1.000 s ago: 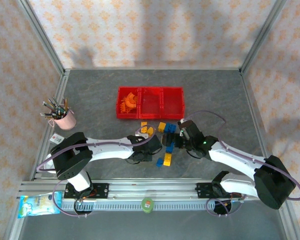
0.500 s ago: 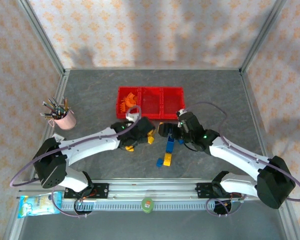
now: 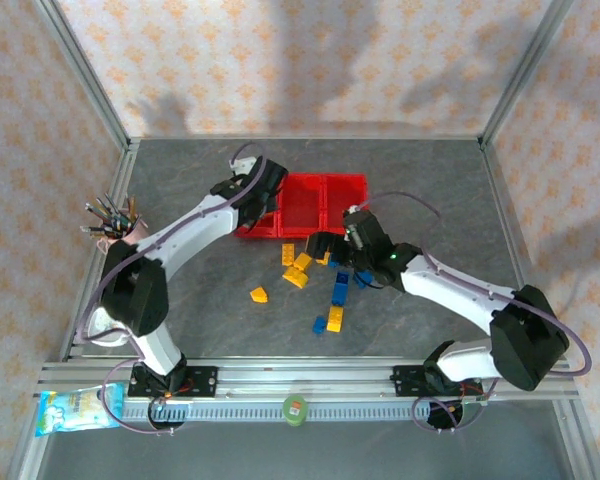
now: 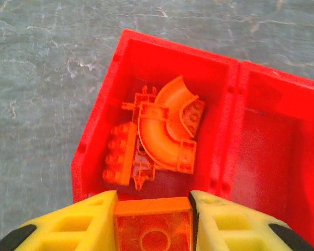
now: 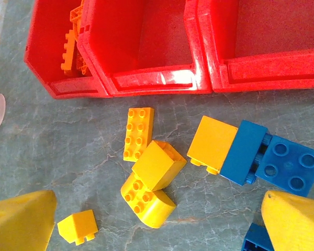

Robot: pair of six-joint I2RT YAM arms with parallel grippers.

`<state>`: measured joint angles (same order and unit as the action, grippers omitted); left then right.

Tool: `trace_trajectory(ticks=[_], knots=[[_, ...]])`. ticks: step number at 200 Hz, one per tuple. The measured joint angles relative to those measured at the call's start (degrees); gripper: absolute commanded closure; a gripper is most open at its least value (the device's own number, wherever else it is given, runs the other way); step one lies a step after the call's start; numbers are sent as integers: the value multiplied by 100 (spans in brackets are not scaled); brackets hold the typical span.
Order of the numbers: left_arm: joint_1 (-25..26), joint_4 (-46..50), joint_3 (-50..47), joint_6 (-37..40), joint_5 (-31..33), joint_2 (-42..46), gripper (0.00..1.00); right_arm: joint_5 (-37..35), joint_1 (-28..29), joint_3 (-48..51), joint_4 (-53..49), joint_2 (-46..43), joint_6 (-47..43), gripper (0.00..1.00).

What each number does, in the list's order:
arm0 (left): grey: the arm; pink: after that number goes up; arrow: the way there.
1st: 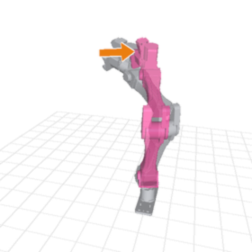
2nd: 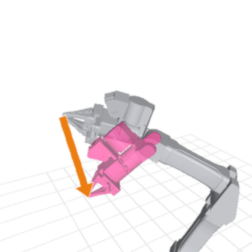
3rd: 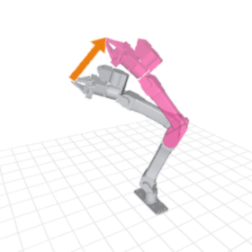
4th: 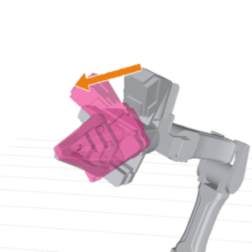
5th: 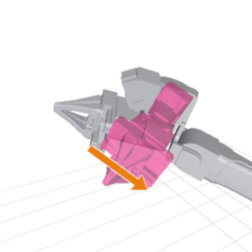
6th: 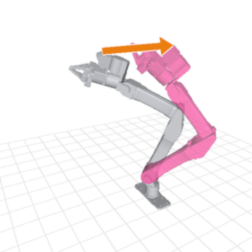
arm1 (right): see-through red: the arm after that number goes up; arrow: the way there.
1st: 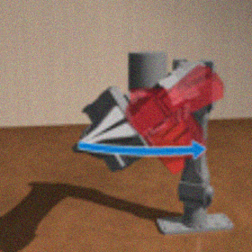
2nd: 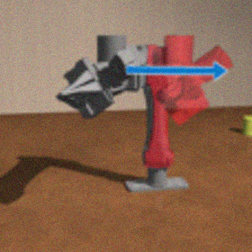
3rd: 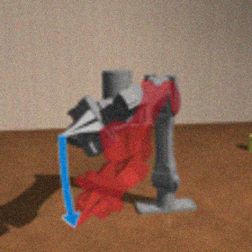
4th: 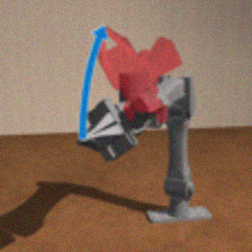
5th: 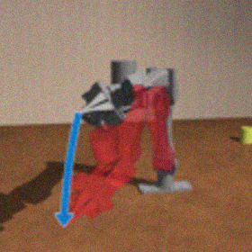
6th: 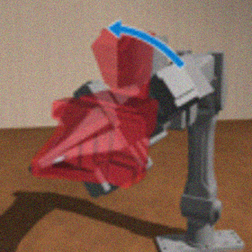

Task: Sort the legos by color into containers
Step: Place the lego in the container.

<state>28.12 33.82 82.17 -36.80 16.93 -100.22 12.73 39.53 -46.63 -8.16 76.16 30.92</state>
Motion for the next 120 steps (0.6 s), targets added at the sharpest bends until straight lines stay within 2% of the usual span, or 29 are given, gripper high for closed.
trace_trajectory(ticks=[29, 60, 120], knots=[[-240, -66, 610, 286, 0, -796, 63, -35, 0, -4, 74, 50, 61, 0], [-321, -81, 1165, 483, -24, -1440, 51, -74, 0, -52, 94, 72, 61, 0], [-389, 37, 1165, 634, -208, -1309, 42, -118, -20, -149, 57, 72, -44, 0]])
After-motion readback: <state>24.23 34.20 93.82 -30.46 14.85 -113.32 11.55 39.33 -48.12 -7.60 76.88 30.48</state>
